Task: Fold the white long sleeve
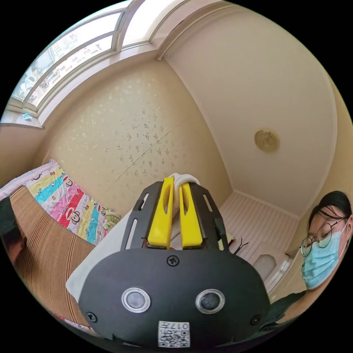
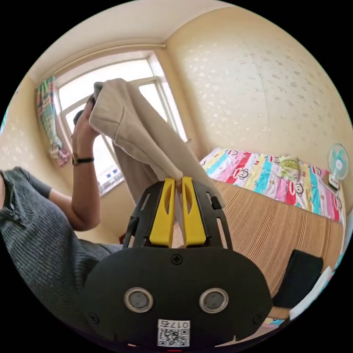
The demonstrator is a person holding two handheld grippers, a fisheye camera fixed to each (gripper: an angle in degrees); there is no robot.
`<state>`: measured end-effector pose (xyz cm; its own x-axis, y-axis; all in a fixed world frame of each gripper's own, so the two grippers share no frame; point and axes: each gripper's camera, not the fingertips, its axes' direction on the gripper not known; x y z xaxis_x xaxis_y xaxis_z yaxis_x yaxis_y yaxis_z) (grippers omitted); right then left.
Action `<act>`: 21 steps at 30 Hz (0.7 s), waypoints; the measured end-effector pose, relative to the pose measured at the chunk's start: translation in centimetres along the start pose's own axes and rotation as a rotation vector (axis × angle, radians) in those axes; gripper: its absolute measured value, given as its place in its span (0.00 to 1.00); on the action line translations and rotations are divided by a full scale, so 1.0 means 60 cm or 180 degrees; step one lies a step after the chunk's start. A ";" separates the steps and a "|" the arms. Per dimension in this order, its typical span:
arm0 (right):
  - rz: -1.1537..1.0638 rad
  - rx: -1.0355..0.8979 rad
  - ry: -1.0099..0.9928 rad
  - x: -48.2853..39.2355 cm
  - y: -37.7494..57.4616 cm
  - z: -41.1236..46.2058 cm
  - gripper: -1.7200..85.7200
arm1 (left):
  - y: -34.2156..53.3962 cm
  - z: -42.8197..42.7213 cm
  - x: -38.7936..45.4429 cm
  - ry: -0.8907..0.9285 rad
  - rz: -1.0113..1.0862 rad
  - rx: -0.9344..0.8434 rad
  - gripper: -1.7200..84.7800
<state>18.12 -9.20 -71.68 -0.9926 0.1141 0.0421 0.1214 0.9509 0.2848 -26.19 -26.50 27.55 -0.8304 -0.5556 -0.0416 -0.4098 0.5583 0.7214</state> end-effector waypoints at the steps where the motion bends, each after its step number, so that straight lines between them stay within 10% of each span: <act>1: 0.0259 0.0211 0.0070 0.041 -0.007 -0.034 0.06 | -0.007 0.002 -0.008 -0.0020 -0.0029 -0.0043 0.02; 13: 0.0363 0.1140 0.0887 0.141 -0.044 -0.196 0.06 | -0.101 0.096 -0.139 -0.0038 0.0348 -0.2062 0.02; 21: 0.0513 0.1028 0.1067 0.148 -0.032 -0.289 0.06 | -0.139 0.158 -0.127 0.1248 0.0789 -0.3302 0.02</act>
<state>9.21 -15.02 -55.25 -0.8978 0.2186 0.3823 0.2119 0.9754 -0.0599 -20.00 -21.06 15.26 -0.5949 -0.7573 0.2696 0.4113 0.0014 0.9115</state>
